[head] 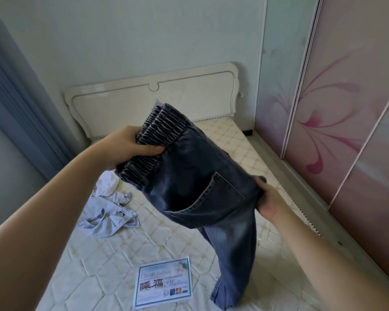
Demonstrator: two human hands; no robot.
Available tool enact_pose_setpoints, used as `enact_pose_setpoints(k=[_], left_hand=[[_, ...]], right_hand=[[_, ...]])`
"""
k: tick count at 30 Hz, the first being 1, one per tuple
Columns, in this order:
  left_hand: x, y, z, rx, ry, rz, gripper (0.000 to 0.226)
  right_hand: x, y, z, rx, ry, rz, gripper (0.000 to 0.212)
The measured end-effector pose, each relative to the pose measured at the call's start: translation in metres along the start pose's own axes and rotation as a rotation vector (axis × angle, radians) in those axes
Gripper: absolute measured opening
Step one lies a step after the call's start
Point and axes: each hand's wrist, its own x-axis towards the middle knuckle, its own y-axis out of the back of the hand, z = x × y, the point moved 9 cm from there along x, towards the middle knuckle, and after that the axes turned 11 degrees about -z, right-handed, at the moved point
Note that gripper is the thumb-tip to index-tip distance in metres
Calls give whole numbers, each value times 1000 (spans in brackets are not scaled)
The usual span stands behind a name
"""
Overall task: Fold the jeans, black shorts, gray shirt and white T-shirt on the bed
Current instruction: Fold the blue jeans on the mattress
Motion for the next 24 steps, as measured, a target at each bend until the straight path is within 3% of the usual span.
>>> enact_pose_setpoints(k=[5, 10, 13, 19, 21, 24], left_hand=[[6, -17, -16, -152, -4, -29, 42], [20, -42, -10, -415, -73, -44, 64], [26, -57, 2, -467, -102, -74, 60], [24, -107, -20, -593, 11, -30, 27], [17, -128, -41, -660, 82, -8, 22], [2, -161, -82, -736, 201, 24, 40]], right_hand=[[-13, 1, -136, -175, 314, 34, 23], [-60, -36, -246, -440, 623, -41, 8], [-69, -35, -271, -608, 622, -18, 7], [-53, 12, -269, -801, 501, 72, 7], [-43, 21, -259, -893, 455, 113, 22], [-14, 34, -224, -1036, 301, 110, 34]])
